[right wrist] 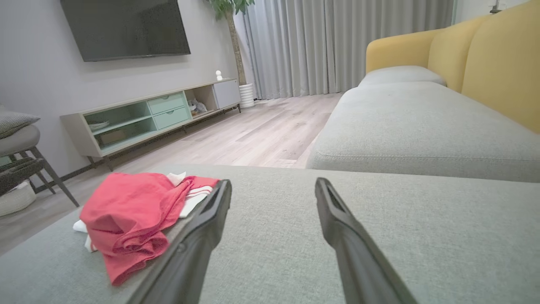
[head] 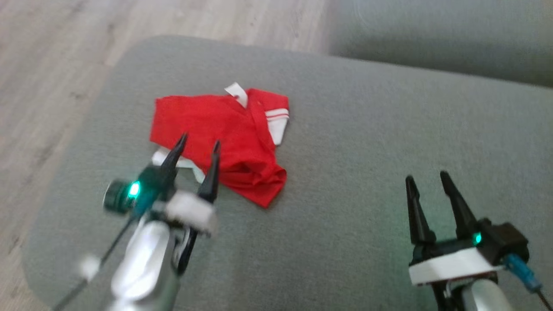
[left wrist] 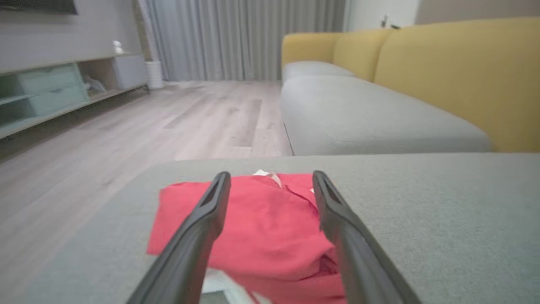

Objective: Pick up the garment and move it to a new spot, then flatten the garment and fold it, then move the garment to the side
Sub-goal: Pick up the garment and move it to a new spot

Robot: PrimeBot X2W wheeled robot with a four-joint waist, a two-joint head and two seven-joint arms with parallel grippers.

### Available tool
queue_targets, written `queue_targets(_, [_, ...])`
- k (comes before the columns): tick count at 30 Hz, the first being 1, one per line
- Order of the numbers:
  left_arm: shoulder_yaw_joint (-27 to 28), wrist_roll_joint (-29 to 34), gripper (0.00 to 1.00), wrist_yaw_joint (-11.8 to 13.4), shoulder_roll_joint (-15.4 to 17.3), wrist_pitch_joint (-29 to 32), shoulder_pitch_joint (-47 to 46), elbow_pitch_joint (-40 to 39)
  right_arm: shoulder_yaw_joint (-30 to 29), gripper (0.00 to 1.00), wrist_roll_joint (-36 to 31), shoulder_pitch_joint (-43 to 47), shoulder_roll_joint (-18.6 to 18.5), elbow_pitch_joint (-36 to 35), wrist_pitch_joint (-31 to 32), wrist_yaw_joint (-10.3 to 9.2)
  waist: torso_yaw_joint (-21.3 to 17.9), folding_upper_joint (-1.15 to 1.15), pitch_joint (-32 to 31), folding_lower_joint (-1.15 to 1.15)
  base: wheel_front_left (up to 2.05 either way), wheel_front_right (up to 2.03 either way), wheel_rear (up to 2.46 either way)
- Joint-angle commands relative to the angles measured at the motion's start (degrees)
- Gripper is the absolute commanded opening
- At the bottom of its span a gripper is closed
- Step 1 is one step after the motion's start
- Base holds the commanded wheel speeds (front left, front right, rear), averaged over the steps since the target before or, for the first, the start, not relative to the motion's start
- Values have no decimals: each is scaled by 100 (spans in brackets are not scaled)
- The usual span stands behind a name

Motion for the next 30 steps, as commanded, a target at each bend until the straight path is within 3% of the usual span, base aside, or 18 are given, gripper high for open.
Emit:
queue_targets(1, [73,42,100,-56,118,184,-447,-6,128,100,-43,-295,-35,-228,-62,-5,-237,0,286,-1,0,0,0])
queue_targets(10, [-239,-115,100,-257,290,1257,-1792,1400,224,100,-58,-637,-35,-249,-62,-5,-798,0,857,-1,0,0,0])
queue_targets(23, [-74,-395,100,-143,244,1266,-2471,2660,263,100,-47,-862,-35,-186,-62,-5,-1264,0,1195,-1,0,0,0])
queue_targets(24, [-84,-394,40,-140,247,1263,-2502,2742,258,100,-44,-868,-35,-184,-62,-5,-1280,0,1199,-1,0,0,0])
queue_targets(25, [-87,-398,0,-143,257,1211,-2530,2799,255,100,-38,-871,-35,-185,-62,-5,-1295,0,1201,-1,0,0,0])
queue_targets(30, [-56,-443,0,-119,276,657,-2633,2882,228,100,-24,-831,-35,-164,-62,-5,-1286,0,1102,-1,0,0,0])
